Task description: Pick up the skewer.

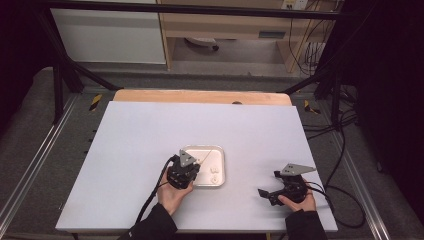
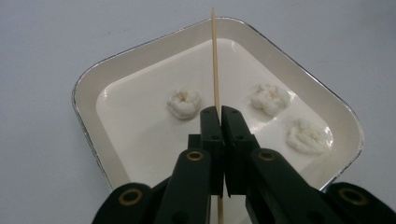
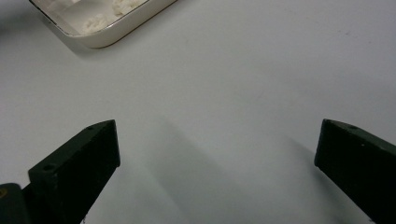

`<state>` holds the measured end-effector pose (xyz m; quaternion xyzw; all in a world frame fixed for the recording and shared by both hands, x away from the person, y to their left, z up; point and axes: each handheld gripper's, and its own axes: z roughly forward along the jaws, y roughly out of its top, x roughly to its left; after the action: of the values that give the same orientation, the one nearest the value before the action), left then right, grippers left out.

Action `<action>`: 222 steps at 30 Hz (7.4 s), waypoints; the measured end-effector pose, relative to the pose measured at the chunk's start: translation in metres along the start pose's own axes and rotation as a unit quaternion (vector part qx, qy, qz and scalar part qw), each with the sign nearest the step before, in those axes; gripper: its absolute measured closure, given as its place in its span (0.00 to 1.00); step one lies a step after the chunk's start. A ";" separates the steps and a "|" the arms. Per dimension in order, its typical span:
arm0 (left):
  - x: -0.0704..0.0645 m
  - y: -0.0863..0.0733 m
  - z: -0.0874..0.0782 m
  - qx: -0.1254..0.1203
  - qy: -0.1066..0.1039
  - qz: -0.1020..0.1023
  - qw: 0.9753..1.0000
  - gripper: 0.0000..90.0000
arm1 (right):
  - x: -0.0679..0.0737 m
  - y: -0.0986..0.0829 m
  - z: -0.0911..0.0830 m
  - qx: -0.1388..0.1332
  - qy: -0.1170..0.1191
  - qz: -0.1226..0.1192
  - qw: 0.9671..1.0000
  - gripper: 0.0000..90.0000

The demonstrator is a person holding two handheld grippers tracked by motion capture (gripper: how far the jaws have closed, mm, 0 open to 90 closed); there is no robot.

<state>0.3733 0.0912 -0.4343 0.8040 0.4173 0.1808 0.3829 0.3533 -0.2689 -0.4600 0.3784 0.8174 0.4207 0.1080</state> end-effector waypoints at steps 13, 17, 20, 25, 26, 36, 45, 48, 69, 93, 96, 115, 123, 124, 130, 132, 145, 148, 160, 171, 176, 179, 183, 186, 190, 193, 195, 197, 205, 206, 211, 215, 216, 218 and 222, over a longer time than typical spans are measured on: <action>0.012 0.002 -0.015 0.005 -0.034 0.035 0.999 0.98 | 0.002 0.002 0.001 0.000 -0.009 -0.006 1.000 0.01; 0.014 0.001 -0.019 0.008 -0.036 0.043 0.998 0.98 | 0.004 0.004 0.002 0.000 -0.015 -0.007 1.000 0.01; 0.016 0.001 -0.022 0.007 -0.041 0.048 0.998 0.98 | 0.008 0.007 0.003 0.000 -0.017 -0.015 1.000 0.01; 0.021 0.001 -0.029 0.003 -0.050 0.058 0.997 0.98 | 0.013 0.012 0.005 0.004 -0.020 -0.029 0.999 0.01; 0.022 0.001 -0.030 0.003 -0.051 0.059 0.997 0.98 | 0.013 0.012 0.005 0.004 -0.020 -0.029 0.999 0.01; 0.029 -0.003 -0.040 0.009 -0.075 0.079 0.994 0.98 | 0.031 0.026 0.012 0.012 -0.029 -0.071 0.997 0.01; 0.031 -0.004 -0.045 0.022 -0.093 0.095 0.991 0.98 | 0.047 0.037 0.021 0.024 -0.035 -0.118 0.992 0.02; 0.030 -0.004 -0.045 0.024 -0.096 0.098 0.990 0.98 | 0.051 0.039 0.022 0.027 -0.037 -0.129 0.991 0.02; 0.014 0.009 -0.041 0.037 -0.125 0.132 0.983 0.98 | 0.077 0.058 0.029 0.038 -0.053 -0.223 0.973 0.04; -0.037 0.033 -0.016 0.070 -0.163 0.199 0.964 0.98 | 0.084 0.057 0.026 0.039 -0.064 -0.310 0.948 0.20; -0.043 0.035 -0.014 0.072 -0.167 0.207 0.961 0.98 | 0.084 0.056 0.025 0.037 -0.069 -0.325 0.942 0.24; -0.064 0.042 -0.006 0.083 -0.181 0.228 0.953 0.98 | 0.084 0.050 0.028 0.042 -0.064 -0.417 0.906 0.52; -0.070 0.043 -0.002 0.091 -0.192 0.232 0.949 0.98 | 0.083 0.048 0.029 0.053 -0.067 -0.469 0.879 0.67; -0.071 0.043 -0.002 0.092 -0.193 0.233 0.949 0.98 | 0.083 0.048 0.029 0.052 -0.061 -0.472 0.878 0.69; -0.073 0.043 0.000 0.094 -0.190 0.239 0.948 0.98 | 0.084 0.046 0.030 0.062 -0.055 -0.504 0.859 0.80; -0.074 0.042 0.000 0.095 -0.190 0.241 0.947 0.98 | 0.085 0.045 0.031 0.063 -0.052 -0.514 0.854 0.83; -0.074 0.042 0.001 0.102 -0.193 0.248 0.944 0.98 | 0.085 0.044 0.030 0.064 -0.042 -0.544 0.836 0.94; -0.074 0.042 0.001 0.104 -0.193 0.250 0.943 0.98 | 0.085 0.044 0.029 0.065 -0.037 -0.550 0.832 0.95; -0.071 0.042 0.001 0.106 -0.194 0.248 0.943 0.96 | 0.086 0.042 0.028 0.069 -0.029 -0.568 0.819 0.99; -0.064 0.044 -0.004 0.154 -0.179 0.250 0.939 0.83 | 0.088 0.045 0.027 0.083 -0.038 -0.578 0.811 0.99; -0.063 0.043 -0.002 0.177 -0.183 0.253 0.933 0.87 | 0.090 0.048 0.028 0.093 -0.040 -0.591 0.800 0.99; -0.064 0.042 0.000 0.191 -0.179 0.262 0.929 0.90 | 0.092 0.048 0.030 0.095 -0.039 -0.594 0.798 0.99; -0.066 0.040 0.003 0.206 -0.176 0.269 0.924 0.93 | 0.092 0.048 0.030 0.098 -0.039 -0.598 0.795 0.99; -0.068 0.039 0.004 0.208 -0.173 0.274 0.923 0.96 | 0.093 0.048 0.031 0.098 -0.037 -0.599 0.794 0.99; -0.070 0.038 0.004 0.213 -0.171 0.284 0.919 0.98 | 0.093 0.048 0.031 0.100 -0.038 -0.602 0.791 0.99; -0.071 0.037 0.004 0.211 -0.167 0.290 0.919 0.98 | 0.094 0.048 0.031 0.101 -0.038 -0.603 0.791 0.99; -0.071 0.037 0.004 0.214 -0.166 0.292 0.917 0.98 | 0.094 0.048 0.031 0.101 -0.038 -0.602 0.791 0.99; -0.072 0.036 0.004 0.210 -0.165 0.294 0.918 0.98 | 0.094 0.048 0.031 0.100 -0.038 -0.601 0.792 0.98; -0.065 0.034 0.000 0.200 -0.157 0.290 0.923 0.98 | 0.088 0.051 0.025 0.088 -0.051 -0.546 0.831 0.82; -0.062 0.033 -0.001 0.201 -0.154 0.291 0.923 0.98 | 0.086 0.051 0.024 0.088 -0.055 -0.532 0.840 0.78; -0.048 0.028 -0.007 0.188 -0.150 0.281 0.929 0.98 | 0.074 0.049 0.017 0.062 -0.071 -0.462 0.882 0.57; -0.036 0.024 -0.016 0.183 -0.139 0.262 0.937 0.98 | 0.066 0.047 0.015 0.043 -0.078 -0.394 0.915 0.40; -0.032 0.023 -0.018 0.180 -0.138 0.258 0.939 0.98 | 0.065 0.046 0.015 0.039 -0.081 -0.376 0.922 0.35; -0.026 0.021 -0.022 0.172 -0.136 0.249 0.943 0.98 | 0.061 0.045 0.015 0.037 -0.082 -0.343 0.935 0.31; -0.014 0.017 -0.031 0.152 -0.134 0.232 0.952 0.98 | 0.056 0.043 0.015 0.035 -0.084 -0.290 0.953 0.23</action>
<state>0.3555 0.0878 -0.4009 0.9440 0.1871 0.0897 0.2565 0.3447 -0.2044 -0.4281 0.1629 0.8942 0.3086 0.2803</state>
